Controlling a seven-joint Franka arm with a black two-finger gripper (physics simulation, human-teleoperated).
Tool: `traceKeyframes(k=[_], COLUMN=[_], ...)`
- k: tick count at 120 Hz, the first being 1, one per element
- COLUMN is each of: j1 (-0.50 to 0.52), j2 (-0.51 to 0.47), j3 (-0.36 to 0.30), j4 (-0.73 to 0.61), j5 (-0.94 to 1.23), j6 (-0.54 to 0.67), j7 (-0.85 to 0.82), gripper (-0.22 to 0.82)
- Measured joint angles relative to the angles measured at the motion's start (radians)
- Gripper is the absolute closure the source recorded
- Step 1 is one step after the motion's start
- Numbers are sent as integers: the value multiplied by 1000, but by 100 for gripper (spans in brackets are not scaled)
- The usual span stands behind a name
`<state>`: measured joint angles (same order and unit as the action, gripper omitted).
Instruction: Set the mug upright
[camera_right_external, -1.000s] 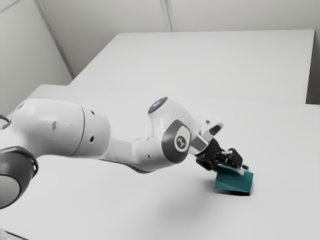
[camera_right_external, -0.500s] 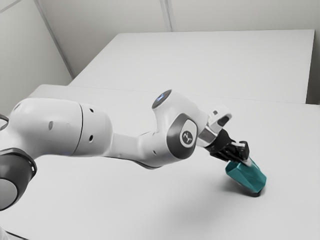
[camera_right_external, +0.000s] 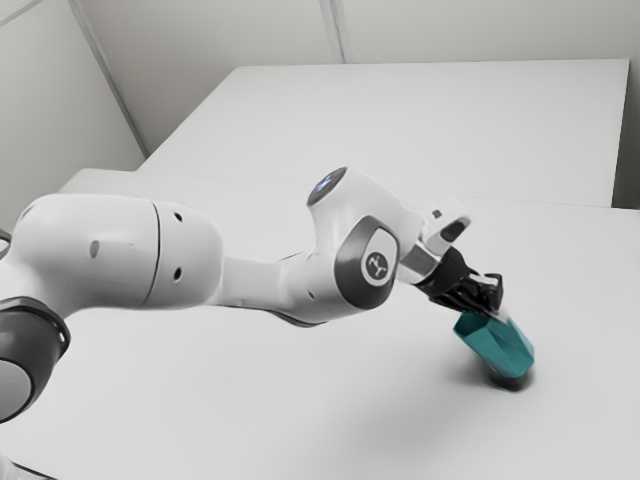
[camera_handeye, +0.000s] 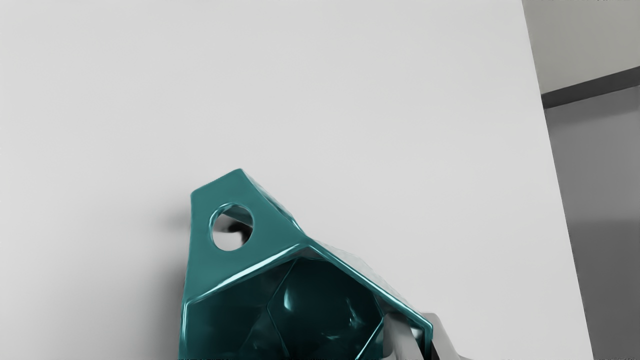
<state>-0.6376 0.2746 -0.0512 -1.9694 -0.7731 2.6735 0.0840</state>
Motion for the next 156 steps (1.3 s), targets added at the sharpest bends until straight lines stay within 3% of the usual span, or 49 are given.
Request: traceKeyframes(k=[37, 79, 117, 156], j1=[5, 6, 8, 4], j2=[-112, -194, -218, -197], j3=[196, 317, 484, 522], j4=[-7, -10, -24, -28], j5=[262, 658, 811, 843], j6=[-238, -440, -573, -616], j7=[-23, -98, -172, -226], gripper=[79, 79, 79, 79])
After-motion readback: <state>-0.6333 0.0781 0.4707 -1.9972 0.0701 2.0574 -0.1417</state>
